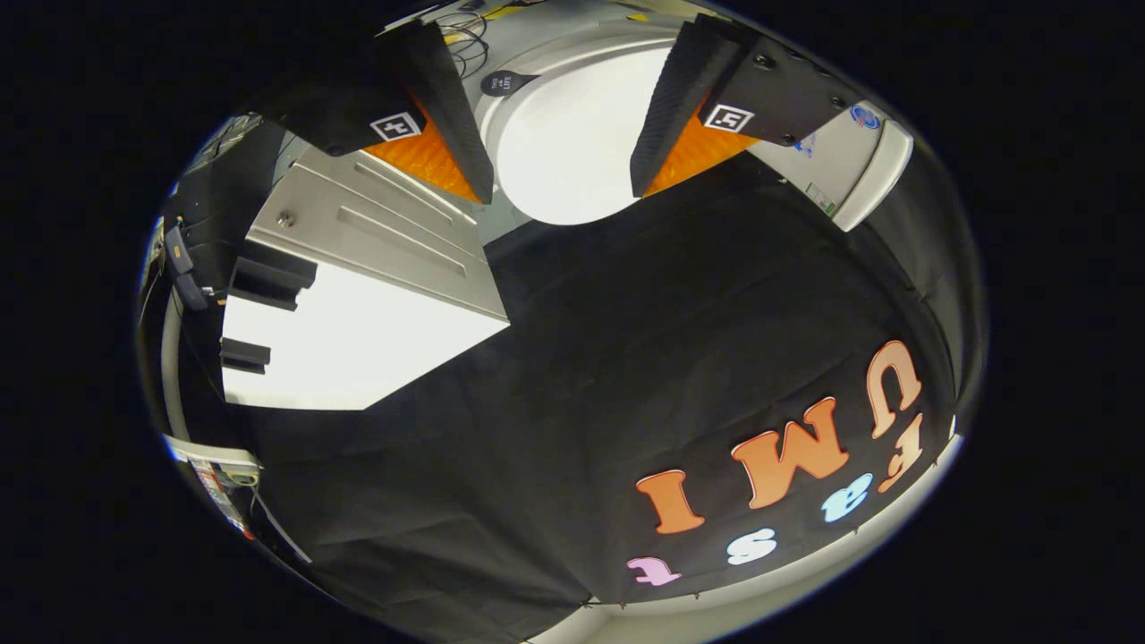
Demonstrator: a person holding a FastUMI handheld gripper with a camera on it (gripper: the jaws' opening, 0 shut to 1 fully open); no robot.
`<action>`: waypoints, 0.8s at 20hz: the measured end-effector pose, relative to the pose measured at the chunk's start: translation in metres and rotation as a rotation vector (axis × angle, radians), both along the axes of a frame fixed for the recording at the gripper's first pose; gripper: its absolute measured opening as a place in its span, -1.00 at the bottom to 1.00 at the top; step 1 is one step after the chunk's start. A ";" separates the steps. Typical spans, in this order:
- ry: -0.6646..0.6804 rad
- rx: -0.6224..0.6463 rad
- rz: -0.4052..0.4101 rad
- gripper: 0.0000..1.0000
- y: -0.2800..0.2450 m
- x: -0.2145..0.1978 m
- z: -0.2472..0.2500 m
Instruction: Open the toilet lid.
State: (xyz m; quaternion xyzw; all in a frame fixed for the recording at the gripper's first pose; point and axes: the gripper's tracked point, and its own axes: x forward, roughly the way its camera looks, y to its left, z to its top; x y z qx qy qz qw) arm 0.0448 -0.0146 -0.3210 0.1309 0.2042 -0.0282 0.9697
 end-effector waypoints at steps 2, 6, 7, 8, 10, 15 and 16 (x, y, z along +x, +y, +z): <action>0.038 0.037 -0.024 0.97 -0.008 -0.007 -0.030; 0.124 0.102 -0.060 0.97 -0.023 -0.022 -0.090; 0.141 0.116 -0.068 0.98 -0.028 -0.028 -0.102; 0.158 0.133 -0.076 0.98 -0.031 -0.031 -0.116; 0.182 0.169 -0.083 0.98 -0.036 -0.033 -0.139; 0.245 0.267 -0.140 0.96 -0.045 -0.043 -0.181; 0.260 0.286 -0.146 0.96 -0.046 -0.043 -0.189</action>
